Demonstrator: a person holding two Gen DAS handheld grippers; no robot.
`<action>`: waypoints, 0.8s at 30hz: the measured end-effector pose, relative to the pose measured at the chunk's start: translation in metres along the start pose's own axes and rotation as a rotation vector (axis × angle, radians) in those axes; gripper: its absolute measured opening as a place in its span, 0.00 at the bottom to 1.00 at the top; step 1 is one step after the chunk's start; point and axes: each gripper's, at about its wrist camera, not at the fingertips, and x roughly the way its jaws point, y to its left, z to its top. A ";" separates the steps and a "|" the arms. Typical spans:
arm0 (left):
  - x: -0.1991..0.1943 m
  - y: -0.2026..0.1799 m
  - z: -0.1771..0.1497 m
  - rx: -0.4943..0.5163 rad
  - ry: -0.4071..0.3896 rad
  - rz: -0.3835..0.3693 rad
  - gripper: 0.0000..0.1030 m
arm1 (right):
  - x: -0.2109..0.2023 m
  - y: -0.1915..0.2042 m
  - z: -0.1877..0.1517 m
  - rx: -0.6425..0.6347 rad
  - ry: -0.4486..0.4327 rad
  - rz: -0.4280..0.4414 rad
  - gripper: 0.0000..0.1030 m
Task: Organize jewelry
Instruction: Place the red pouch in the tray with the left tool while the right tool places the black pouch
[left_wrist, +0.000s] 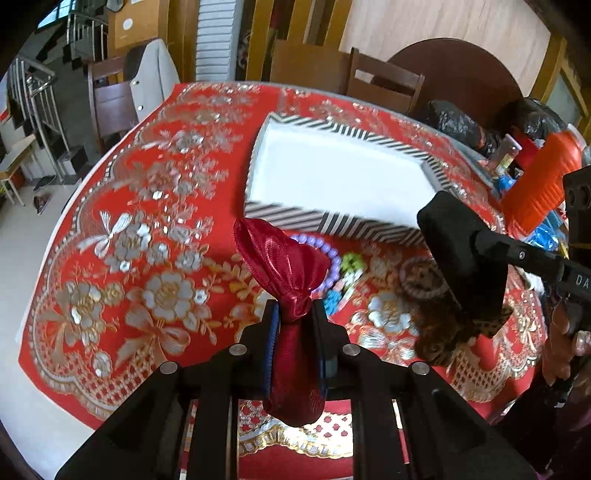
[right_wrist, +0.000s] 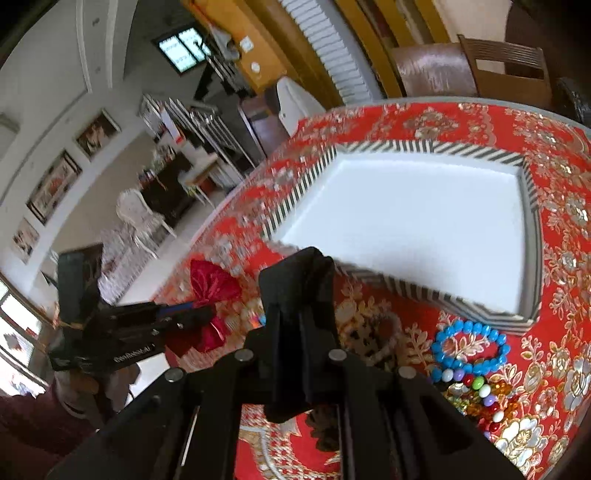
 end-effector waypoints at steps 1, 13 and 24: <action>0.000 -0.002 0.003 0.004 -0.005 -0.003 0.09 | -0.005 -0.001 0.003 0.008 -0.017 0.007 0.09; 0.000 -0.025 0.044 0.041 -0.051 -0.086 0.09 | -0.039 -0.026 0.026 0.034 -0.118 -0.097 0.09; 0.047 -0.021 0.098 0.020 -0.053 -0.063 0.09 | -0.036 -0.085 0.052 0.181 -0.169 -0.215 0.09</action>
